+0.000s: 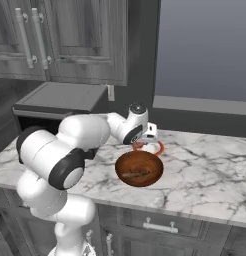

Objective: Remove the peach from the bowl and place it on the small plate. Then place the bowl with only the fish in the microwave, close the door, and press the start button to microwave the fish.

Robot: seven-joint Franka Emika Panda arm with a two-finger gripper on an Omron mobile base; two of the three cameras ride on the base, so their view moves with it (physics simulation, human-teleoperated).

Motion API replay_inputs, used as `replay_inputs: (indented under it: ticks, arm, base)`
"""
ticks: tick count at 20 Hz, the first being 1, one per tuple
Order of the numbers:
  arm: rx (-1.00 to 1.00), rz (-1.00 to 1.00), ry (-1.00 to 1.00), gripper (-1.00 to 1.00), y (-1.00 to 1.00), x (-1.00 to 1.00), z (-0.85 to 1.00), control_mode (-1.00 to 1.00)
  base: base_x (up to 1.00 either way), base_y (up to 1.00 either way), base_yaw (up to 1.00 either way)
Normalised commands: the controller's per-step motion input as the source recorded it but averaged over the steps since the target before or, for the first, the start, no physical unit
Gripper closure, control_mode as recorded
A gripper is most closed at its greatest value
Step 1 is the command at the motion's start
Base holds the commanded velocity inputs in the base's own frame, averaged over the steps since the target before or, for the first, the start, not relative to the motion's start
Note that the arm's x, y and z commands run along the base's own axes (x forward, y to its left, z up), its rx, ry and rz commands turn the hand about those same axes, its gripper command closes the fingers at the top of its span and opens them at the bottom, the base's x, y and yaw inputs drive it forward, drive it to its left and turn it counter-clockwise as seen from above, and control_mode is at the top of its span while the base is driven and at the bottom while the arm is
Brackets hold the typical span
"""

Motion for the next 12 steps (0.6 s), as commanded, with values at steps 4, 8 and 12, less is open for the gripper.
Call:
replay_inputs:
  ticks: [4,8,12]
  arm:
    - [0.00,0.00,0.00,1.00,0.00,0.38,-0.14,-1.00]
    - [0.00,0.00,0.00,1.00,0.00,0.28,-0.46,-1.00]
    - [0.00,0.02,0.00,1.00,-0.10,0.20,-0.19,-1.00]
  base:
    - [0.00,0.00,0.00]
    - [0.00,0.00,0.00]
    - [0.00,0.00,0.00]
